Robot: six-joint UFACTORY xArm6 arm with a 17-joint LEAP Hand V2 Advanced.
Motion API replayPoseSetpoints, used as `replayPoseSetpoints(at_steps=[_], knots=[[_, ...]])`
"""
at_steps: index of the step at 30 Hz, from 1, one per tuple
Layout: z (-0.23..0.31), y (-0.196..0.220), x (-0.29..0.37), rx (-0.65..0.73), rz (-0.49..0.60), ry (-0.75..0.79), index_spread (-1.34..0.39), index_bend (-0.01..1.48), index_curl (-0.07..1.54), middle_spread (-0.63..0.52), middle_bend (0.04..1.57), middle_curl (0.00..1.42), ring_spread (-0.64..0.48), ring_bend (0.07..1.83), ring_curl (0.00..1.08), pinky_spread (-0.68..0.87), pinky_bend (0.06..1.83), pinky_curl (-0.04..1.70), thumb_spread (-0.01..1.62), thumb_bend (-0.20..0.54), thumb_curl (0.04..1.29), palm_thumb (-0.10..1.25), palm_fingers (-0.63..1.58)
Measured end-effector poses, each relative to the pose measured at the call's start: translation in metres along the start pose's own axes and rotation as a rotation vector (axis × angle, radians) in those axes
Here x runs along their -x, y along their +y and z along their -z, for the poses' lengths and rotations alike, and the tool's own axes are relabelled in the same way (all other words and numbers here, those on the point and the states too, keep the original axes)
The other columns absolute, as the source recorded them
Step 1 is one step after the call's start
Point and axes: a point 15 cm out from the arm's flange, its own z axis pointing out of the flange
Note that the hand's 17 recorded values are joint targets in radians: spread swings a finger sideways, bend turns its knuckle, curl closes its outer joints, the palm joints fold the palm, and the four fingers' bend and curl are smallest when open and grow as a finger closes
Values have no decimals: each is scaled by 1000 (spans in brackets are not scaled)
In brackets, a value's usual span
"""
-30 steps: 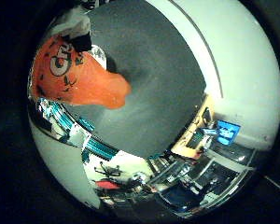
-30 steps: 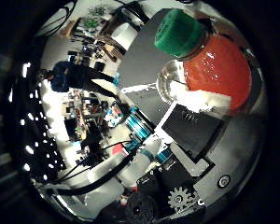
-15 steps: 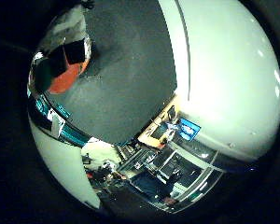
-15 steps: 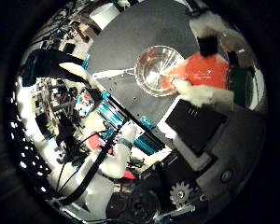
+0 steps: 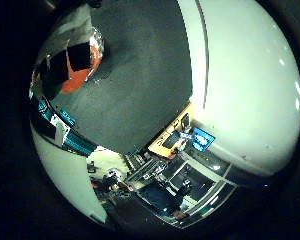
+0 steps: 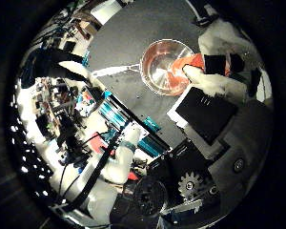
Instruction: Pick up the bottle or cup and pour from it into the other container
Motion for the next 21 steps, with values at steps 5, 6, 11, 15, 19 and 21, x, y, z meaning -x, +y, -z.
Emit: replayPoseSetpoints(at_steps=[5,6,11,15,19,21], knots=[[7,-9,-8,-75,-7,35,-211,1065,748,-126,1284,750,-222,1324,728,-258,1314,893,533,-42,851,939,1083],[5,-8,-8,-73,-8,34,-224,994,741,-129,1253,741,-220,1323,718,-268,1305,865,598,-40,821,912,1071],[5,-4,-10,-78,-5,36,-316,592,700,-183,1076,703,-237,1305,660,-410,1207,745,760,-37,695,851,763],[12,4,-14,-99,-21,36,-400,376,620,-226,940,663,-245,1234,602,-446,1088,675,883,-29,616,832,452],[13,10,-13,-133,-31,-20,-439,424,579,-235,839,614,-229,1050,512,-245,931,617,960,-25,554,821,294],[15,17,-16,-162,-57,-67,-438,420,564,-239,818,600,-219,1016,489,-177,919,602,968,-25,538,820,308]])
